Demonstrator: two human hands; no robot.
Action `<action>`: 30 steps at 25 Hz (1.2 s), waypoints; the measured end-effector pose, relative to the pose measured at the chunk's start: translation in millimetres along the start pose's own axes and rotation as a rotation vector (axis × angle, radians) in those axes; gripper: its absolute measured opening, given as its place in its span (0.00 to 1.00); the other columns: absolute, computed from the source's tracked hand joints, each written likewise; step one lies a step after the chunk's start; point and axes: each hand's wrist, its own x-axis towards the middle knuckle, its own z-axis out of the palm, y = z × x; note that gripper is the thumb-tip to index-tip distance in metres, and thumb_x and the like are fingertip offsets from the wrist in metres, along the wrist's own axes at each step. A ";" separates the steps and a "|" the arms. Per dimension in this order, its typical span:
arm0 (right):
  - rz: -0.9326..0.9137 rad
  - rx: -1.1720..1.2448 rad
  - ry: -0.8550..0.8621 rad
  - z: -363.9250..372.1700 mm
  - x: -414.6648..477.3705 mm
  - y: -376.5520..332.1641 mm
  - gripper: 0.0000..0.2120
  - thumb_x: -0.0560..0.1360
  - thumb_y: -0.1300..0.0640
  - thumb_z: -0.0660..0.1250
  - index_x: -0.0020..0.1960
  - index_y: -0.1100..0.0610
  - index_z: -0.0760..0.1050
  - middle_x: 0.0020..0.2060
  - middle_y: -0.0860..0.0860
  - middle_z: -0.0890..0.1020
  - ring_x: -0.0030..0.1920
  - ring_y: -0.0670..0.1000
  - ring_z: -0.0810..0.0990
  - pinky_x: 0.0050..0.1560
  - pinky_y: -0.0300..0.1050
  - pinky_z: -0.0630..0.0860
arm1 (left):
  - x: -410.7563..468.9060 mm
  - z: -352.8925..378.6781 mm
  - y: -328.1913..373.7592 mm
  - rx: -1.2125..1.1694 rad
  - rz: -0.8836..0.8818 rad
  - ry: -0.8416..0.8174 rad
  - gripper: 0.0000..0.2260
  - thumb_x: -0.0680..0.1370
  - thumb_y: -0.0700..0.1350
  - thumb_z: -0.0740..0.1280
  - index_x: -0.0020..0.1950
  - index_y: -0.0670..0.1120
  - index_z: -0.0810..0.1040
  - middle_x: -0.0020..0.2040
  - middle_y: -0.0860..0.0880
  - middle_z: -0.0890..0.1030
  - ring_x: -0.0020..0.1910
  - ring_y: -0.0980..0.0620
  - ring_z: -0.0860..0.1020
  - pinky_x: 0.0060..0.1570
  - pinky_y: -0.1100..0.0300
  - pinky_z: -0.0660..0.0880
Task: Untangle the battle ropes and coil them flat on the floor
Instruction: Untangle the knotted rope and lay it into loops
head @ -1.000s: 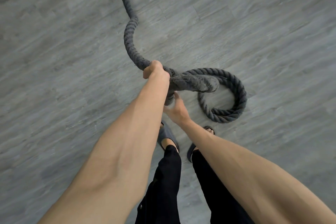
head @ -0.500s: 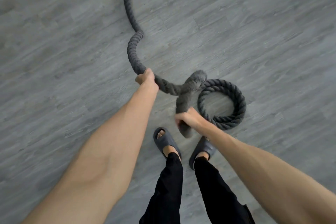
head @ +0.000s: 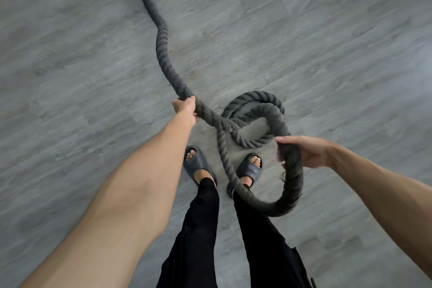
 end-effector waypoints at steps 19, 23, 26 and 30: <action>0.084 0.300 -0.347 -81.3 -8.8 -12.7 0.23 0.73 0.42 0.71 0.46 0.62 0.71 0.25 0.48 0.69 0.21 0.45 0.68 0.21 0.39 0.70 | -146.3 111.5 -140.0 0.383 -0.520 -0.848 0.40 0.79 0.70 0.46 0.74 0.37 0.64 0.72 0.38 0.71 0.72 0.41 0.70 0.74 0.46 0.56; -0.020 0.302 -0.245 -81.7 -8.6 -10.5 0.28 0.76 0.36 0.64 0.46 0.64 0.75 0.28 0.52 0.71 0.26 0.49 0.72 0.30 0.44 0.77 | -146.1 162.0 -145.9 -0.130 -0.555 -0.749 0.25 0.82 0.59 0.57 0.64 0.39 0.73 0.61 0.40 0.79 0.65 0.43 0.75 0.60 0.46 0.73; -0.226 0.452 -0.156 -99.9 20.4 18.6 0.36 0.79 0.33 0.55 0.51 0.68 0.79 0.42 0.63 0.81 0.43 0.60 0.81 0.56 0.61 0.79 | -134.5 202.7 -154.0 -0.184 -0.424 -0.616 0.23 0.79 0.52 0.68 0.64 0.37 0.71 0.50 0.40 0.80 0.48 0.42 0.81 0.52 0.42 0.79; -0.238 0.635 0.512 -139.1 104.3 92.4 0.22 0.86 0.52 0.52 0.55 0.70 0.75 0.46 0.67 0.81 0.42 0.61 0.80 0.45 0.55 0.83 | -108.5 261.8 -144.3 -0.200 -0.125 -0.456 0.28 0.79 0.43 0.69 0.74 0.40 0.61 0.50 0.36 0.80 0.39 0.44 0.81 0.46 0.47 0.81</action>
